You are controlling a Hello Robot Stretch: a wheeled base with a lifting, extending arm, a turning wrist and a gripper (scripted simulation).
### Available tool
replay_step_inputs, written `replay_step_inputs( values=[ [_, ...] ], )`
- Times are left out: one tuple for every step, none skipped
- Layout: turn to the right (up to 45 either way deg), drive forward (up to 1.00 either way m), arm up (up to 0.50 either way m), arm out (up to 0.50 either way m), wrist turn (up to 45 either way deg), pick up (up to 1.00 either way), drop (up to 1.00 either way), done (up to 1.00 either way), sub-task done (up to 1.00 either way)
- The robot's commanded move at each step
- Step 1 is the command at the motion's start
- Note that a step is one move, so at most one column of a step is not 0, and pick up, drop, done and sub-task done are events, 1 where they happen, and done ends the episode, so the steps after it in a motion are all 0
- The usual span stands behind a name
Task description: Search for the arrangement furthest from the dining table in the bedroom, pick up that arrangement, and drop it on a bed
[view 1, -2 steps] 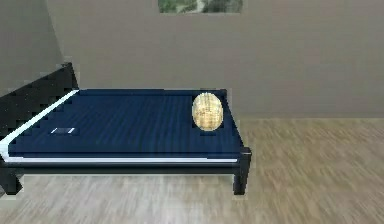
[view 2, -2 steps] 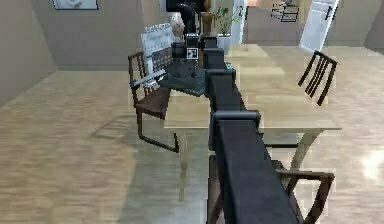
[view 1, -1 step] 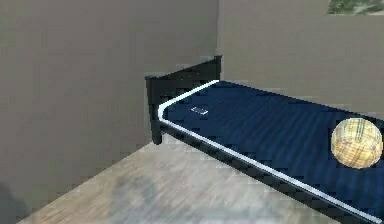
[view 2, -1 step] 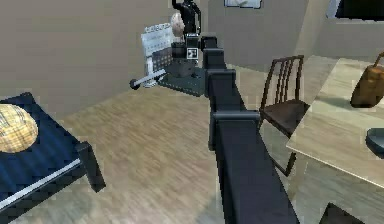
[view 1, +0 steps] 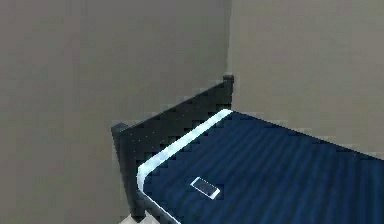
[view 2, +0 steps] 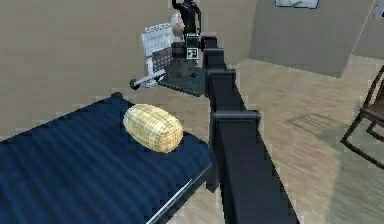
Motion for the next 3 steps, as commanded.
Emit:
replay_step_inputs(
  values=[
    [-45.0,0.0,0.0,0.0,0.0,0.0,0.0,0.0,0.0],
    [-45.0,0.0,0.0,0.0,0.0,0.0,0.0,0.0,0.0],
    [-6.0,0.0,0.0,0.0,0.0,0.0,0.0,0.0,0.0]
  ],
)
